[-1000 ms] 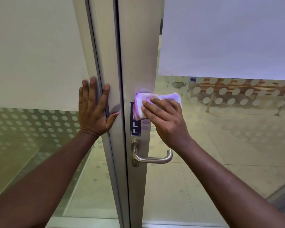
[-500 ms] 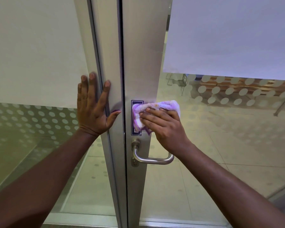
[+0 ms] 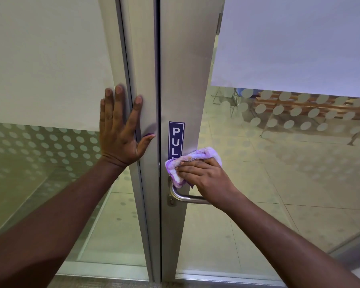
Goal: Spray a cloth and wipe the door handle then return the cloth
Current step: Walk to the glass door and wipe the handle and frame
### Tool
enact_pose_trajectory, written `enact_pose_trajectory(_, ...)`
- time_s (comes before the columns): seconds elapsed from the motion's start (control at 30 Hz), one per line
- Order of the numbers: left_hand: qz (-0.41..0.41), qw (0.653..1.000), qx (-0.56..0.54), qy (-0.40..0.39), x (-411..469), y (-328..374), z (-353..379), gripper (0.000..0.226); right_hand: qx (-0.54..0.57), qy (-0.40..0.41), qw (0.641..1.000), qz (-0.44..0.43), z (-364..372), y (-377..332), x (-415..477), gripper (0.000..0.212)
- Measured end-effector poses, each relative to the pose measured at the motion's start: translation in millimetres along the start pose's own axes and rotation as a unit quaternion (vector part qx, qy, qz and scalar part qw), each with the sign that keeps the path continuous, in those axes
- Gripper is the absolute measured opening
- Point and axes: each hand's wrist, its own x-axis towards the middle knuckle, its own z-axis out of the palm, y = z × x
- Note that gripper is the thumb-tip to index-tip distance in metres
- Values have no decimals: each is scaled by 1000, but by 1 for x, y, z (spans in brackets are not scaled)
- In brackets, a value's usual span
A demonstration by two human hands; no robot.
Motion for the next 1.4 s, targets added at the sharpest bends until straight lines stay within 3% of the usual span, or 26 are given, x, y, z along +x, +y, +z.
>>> enact_pose_trajectory(0.53, 1, 1000, 5, -7, -2, -3, 2, 75, -25, -124, 992, -10, -17, 2, -7, 21)
enact_pose_trajectory(0.7, -8, 1000, 4, -9, -1, -1, 0, 75, -22, -134, 991, 12, -24, 5, -21, 31)
enact_pose_trajectory(0.9, -1, 1000, 5, -5, -1, -1, 1, 75, -45, -49, 997, -28, -35, 8, -30, 29)
enact_pose_trajectory(1.1, 1, 1000, 2, -2, 0, -1, 1, 76, -40, 73, 997, -4, -54, 5, -33, 26)
enact_pose_trajectory(1.4, 0, 1000, 3, -2, -1, 0, 1, 76, -14, 304, 949, 84, -93, -1, 5, 20)
